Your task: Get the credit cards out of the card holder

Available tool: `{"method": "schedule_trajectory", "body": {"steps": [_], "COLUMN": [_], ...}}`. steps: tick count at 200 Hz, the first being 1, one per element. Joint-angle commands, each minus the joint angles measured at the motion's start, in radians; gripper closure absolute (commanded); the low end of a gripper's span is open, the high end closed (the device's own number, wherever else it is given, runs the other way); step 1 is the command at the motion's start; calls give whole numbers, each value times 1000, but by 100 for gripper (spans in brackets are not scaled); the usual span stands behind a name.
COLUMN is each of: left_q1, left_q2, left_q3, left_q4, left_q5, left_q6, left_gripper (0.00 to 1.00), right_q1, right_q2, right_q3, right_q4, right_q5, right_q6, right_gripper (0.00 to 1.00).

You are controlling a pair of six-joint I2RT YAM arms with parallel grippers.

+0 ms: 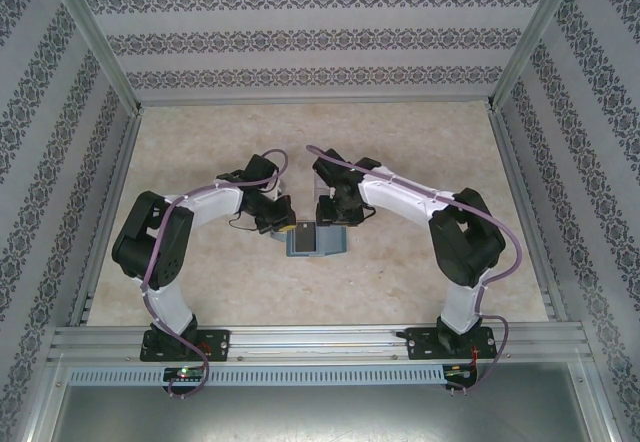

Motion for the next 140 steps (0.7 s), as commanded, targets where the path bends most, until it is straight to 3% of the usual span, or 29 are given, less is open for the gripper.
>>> {"method": "schedule_trajectory", "body": {"steps": [1, 37, 140], "left_q1": [-27, -41, -41], "left_q2": [-10, 15, 72], "left_q3": [12, -4, -12], "left_q4": [13, 38, -14], "left_q5": [29, 35, -5], "left_q6": [-33, -45, 3], "left_gripper": [97, 98, 97], "right_q1": [-28, -42, -36], "right_q2": [-18, 29, 123], "right_q3": [-62, -109, -128], "right_q4": [166, 321, 370], "right_q5": [-177, -322, -343], "right_q6": [69, 122, 136], "right_gripper": [57, 70, 71]}}
